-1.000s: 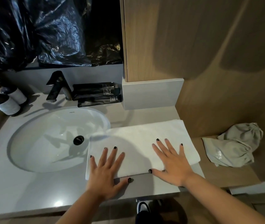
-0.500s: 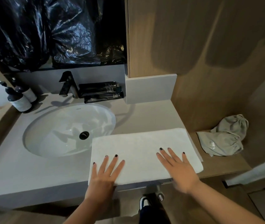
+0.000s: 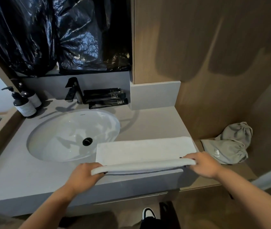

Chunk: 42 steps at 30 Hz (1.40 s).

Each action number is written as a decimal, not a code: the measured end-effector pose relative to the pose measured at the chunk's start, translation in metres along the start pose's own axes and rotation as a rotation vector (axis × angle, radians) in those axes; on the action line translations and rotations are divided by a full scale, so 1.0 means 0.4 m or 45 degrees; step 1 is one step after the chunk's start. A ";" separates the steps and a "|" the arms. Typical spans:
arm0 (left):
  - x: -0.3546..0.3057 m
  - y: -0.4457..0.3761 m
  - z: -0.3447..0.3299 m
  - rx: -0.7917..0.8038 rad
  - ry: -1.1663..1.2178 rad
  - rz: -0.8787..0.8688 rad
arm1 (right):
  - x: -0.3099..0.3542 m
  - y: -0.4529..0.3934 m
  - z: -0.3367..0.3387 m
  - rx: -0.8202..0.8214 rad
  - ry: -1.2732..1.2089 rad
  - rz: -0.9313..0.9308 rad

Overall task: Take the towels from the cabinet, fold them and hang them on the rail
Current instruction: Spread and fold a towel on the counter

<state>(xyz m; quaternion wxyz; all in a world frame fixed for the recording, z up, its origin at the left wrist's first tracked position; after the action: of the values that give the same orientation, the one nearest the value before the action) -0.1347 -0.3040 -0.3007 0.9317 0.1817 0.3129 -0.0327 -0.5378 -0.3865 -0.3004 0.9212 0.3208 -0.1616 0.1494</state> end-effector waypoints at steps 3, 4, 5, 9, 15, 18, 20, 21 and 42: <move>0.011 -0.015 0.026 -0.058 0.333 0.061 | -0.028 -0.016 0.047 -0.050 -0.285 0.017; 0.026 -0.022 0.029 -0.107 0.384 0.099 | -0.041 -0.019 0.057 -0.064 -0.415 0.009; 0.034 -0.025 0.032 -0.158 0.398 0.142 | -0.052 -0.020 0.064 -0.075 -0.549 0.001; 0.055 -0.051 0.032 -0.371 0.526 0.226 | -0.104 -0.040 0.063 -0.147 -0.977 -0.081; 0.031 -0.104 0.035 -0.459 0.333 0.306 | -0.135 -0.088 0.060 -0.324 -0.972 -0.148; 0.041 -0.131 0.032 -0.446 0.242 0.351 | -0.131 -0.102 0.072 -0.400 -0.674 -0.240; 0.044 -0.145 0.037 -0.441 0.181 0.350 | -0.120 -0.102 0.091 -0.436 -0.380 -0.341; 0.044 -0.150 0.040 -0.427 0.154 0.344 | -0.112 -0.100 0.104 -0.458 -0.221 -0.384; -0.242 -0.286 0.024 -0.407 -0.581 -0.092 | -0.135 -0.180 0.131 -0.269 -0.049 -0.554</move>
<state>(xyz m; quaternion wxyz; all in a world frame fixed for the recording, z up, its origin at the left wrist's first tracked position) -0.2267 -0.4194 -0.2723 0.9931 0.0089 0.1024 -0.0564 -0.5699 -0.4830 -0.3219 0.9569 0.2529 -0.1210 -0.0763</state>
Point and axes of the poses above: each hand's wrist, its own y-axis away from the middle knuckle, its own z-axis out of the back of the hand, x = y × z, the point moved 9 cm from there along -y, towards the middle knuckle, and after that the axes turned 14 degrees about x, right-handed, at the moved point
